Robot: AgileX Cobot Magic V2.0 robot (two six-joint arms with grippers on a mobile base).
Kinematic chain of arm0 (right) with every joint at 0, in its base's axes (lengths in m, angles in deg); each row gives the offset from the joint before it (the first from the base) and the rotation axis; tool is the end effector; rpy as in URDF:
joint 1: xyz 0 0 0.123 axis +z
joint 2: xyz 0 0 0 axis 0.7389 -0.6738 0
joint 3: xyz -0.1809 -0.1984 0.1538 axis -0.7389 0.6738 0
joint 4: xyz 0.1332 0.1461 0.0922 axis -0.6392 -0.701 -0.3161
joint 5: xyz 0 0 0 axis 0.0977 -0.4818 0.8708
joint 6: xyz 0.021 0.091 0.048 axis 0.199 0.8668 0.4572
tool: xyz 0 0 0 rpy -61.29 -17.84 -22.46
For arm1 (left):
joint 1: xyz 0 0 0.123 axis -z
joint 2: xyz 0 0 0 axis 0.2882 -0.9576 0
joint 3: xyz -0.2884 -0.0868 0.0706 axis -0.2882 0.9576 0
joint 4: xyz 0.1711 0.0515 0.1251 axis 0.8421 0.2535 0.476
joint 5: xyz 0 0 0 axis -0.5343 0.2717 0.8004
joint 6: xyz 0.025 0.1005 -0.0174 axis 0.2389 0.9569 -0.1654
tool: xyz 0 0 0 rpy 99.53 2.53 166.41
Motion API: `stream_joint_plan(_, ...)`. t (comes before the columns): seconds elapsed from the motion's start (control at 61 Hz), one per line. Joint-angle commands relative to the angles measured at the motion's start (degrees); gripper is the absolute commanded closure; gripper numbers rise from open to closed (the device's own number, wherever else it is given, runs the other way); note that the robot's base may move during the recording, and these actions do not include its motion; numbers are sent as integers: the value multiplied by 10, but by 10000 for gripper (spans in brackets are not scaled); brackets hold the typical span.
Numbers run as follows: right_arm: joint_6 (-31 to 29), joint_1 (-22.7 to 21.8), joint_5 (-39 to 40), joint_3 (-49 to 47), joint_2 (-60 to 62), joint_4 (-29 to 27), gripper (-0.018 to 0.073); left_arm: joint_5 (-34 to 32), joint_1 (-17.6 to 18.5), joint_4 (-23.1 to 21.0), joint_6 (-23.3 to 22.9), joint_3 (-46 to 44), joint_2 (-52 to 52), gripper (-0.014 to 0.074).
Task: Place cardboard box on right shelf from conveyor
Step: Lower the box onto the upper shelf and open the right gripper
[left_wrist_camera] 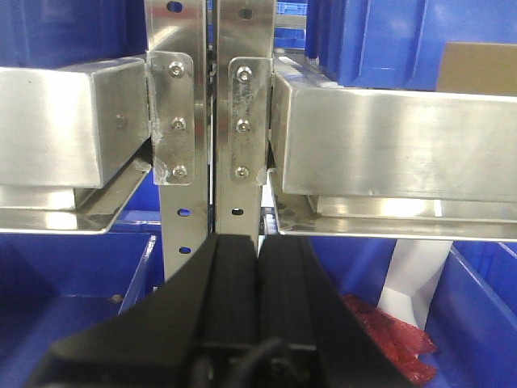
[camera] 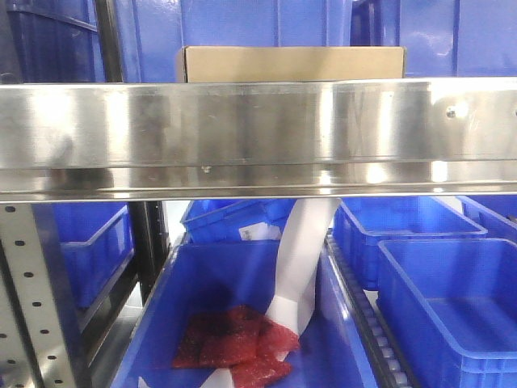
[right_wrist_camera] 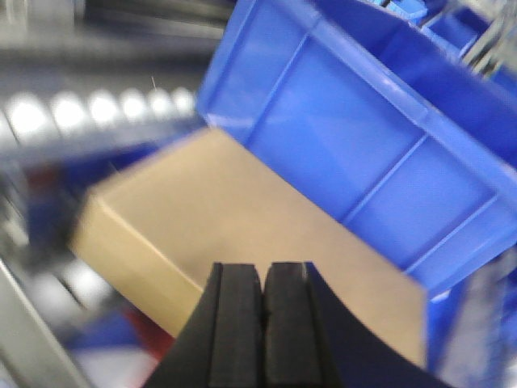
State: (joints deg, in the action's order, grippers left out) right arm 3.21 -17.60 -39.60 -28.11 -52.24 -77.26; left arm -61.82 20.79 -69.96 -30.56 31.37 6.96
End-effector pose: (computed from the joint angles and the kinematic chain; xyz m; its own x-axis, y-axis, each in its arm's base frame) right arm 0.2369 0.1413 0.4025 -0.0705 -0.4016 -0.9131 -0.5811 0.7606 -0.2896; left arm 0.0117 -0.0018 0.1916 -0.0501 -0.0275 -0.9984 0.0779 0.9965 -0.0314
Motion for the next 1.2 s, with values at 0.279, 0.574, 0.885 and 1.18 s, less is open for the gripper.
stream_joint_plan(0.279, 67, -119, 41, 31, 109, -117, 508, -49, 0, -3, 0, 3, 3, 713)
stream_joint_plan(0.574, 298, -178, 106, 182, 244, 12, 508, -49, 0, -3, 0, 3, 3, 713)
stream_joint_plan(0.885, 404, -178, 150, 344, 341, 124, 508, -49, 0, -3, 0, 3, 3, 712)
stream_joint_plan(1.18, 404, -178, 189, 466, 457, 121, 508, -49, 0, -3, 0, 3, 3, 713)
